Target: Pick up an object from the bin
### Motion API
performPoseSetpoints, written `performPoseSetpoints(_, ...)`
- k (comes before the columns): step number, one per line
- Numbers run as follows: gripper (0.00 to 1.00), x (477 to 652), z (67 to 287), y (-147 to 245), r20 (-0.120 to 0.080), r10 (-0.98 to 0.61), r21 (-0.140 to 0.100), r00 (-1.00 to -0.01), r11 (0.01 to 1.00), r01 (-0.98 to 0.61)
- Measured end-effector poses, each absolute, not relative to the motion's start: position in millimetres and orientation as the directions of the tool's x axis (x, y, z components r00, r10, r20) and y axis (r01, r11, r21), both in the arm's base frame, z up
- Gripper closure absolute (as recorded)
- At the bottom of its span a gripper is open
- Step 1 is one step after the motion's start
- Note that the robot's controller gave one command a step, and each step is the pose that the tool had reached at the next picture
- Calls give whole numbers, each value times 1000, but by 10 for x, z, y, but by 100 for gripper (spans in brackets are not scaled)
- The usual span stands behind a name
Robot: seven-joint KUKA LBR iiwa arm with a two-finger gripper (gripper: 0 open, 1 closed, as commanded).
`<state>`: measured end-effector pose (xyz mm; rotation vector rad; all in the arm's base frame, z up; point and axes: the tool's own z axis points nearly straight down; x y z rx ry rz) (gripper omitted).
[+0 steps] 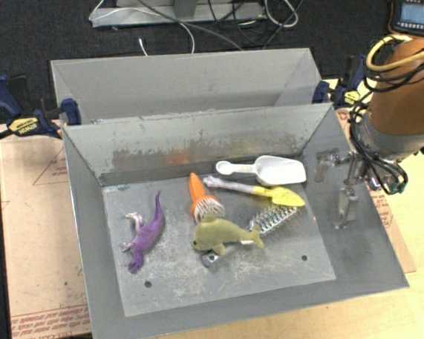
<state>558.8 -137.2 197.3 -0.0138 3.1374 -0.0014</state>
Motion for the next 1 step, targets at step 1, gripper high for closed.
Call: performPoseSetpoints(1, 0, 5918, 2038, -1455, -9, 37, 0, -999, 999, 37)
